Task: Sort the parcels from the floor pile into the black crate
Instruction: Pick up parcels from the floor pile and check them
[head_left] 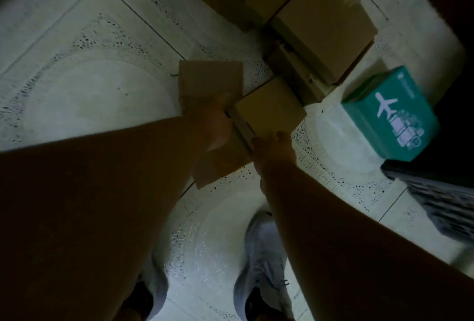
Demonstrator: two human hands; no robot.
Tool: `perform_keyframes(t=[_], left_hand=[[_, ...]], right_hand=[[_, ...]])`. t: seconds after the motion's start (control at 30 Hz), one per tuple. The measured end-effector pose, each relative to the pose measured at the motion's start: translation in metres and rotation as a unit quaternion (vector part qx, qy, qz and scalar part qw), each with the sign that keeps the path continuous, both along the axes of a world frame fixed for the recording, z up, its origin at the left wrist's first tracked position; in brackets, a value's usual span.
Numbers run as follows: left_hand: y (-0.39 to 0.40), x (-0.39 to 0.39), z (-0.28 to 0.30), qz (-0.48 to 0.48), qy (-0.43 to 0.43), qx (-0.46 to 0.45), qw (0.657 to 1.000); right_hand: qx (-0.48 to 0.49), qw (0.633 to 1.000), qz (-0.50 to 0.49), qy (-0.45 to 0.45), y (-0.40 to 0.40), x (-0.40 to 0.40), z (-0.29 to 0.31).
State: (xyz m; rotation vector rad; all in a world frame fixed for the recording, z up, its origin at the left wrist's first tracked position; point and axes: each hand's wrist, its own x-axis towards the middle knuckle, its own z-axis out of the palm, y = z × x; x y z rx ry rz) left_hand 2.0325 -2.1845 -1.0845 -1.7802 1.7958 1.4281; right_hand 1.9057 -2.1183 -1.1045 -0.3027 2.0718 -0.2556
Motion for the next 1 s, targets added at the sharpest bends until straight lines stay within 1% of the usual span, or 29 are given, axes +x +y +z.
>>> perform_keyframes(t=[0.1, 0.13, 0.2, 0.23, 0.33, 0.43, 0.53, 0.6, 0.67, 0.73, 0.8, 0.87, 0.93, 0.97, 1.0], left_hand=[[-0.005, -0.017, -0.005, -0.034, -0.010, 0.011, 0.999], [-0.006, -0.019, -0.001, -0.013, 0.000, 0.004, 1.000], [-0.006, -0.018, 0.017, 0.061, 0.018, -0.032, 0.997], [-0.006, -0.015, 0.030, 0.085, 0.019, -0.048, 0.995], [-0.009, 0.004, 0.078, 0.081, 0.013, -0.080, 0.993], [-0.016, 0.028, 0.135, 0.104, 0.047, -0.102, 0.988], [-0.023, 0.051, 0.191, 0.162, 0.072, -0.111, 0.978], [-0.025, 0.068, 0.224, 0.217, 0.103, -0.114, 0.964], [-0.020, 0.086, 0.257, 0.281, 0.131, -0.107, 0.945], [-0.012, 0.096, 0.281, 0.344, 0.146, -0.087, 0.923], [0.012, 0.113, 0.306, 0.410, 0.134, -0.088, 0.898], [0.035, 0.129, 0.320, 0.457, 0.115, -0.107, 0.876], [0.067, 0.147, 0.332, 0.525, 0.112, -0.122, 0.835], [0.079, 0.153, 0.335, 0.564, 0.115, -0.125, 0.808], [0.093, 0.161, 0.337, 0.614, 0.115, -0.127, 0.771]], right_hand=[[-0.024, 1.000, 0.002, 0.019, -0.002, -0.008, -0.004], [-0.035, 0.999, -0.001, 0.031, -0.004, -0.008, 0.001], [-0.075, 0.995, 0.010, 0.058, -0.005, -0.004, 0.021], [-0.101, 0.992, 0.022, 0.074, -0.003, -0.001, 0.035], [-0.151, 0.981, 0.067, 0.103, 0.000, 0.005, 0.090], [-0.205, 0.968, 0.100, 0.108, -0.008, 0.008, 0.143], [-0.267, 0.945, 0.150, 0.114, -0.021, 0.020, 0.198], [-0.305, 0.929, 0.175, 0.115, -0.030, 0.031, 0.233], [-0.328, 0.922, 0.186, 0.089, -0.041, 0.043, 0.267], [-0.330, 0.927, 0.171, 0.053, -0.050, 0.053, 0.289], [-0.325, 0.925, 0.194, 0.035, -0.045, 0.075, 0.313], [-0.326, 0.919, 0.223, 0.011, -0.031, 0.095, 0.331], [-0.315, 0.916, 0.246, -0.040, -0.009, 0.120, 0.343], [-0.304, 0.920, 0.241, -0.062, 0.001, 0.129, 0.345], [-0.287, 0.923, 0.244, -0.075, 0.012, 0.137, 0.346]])
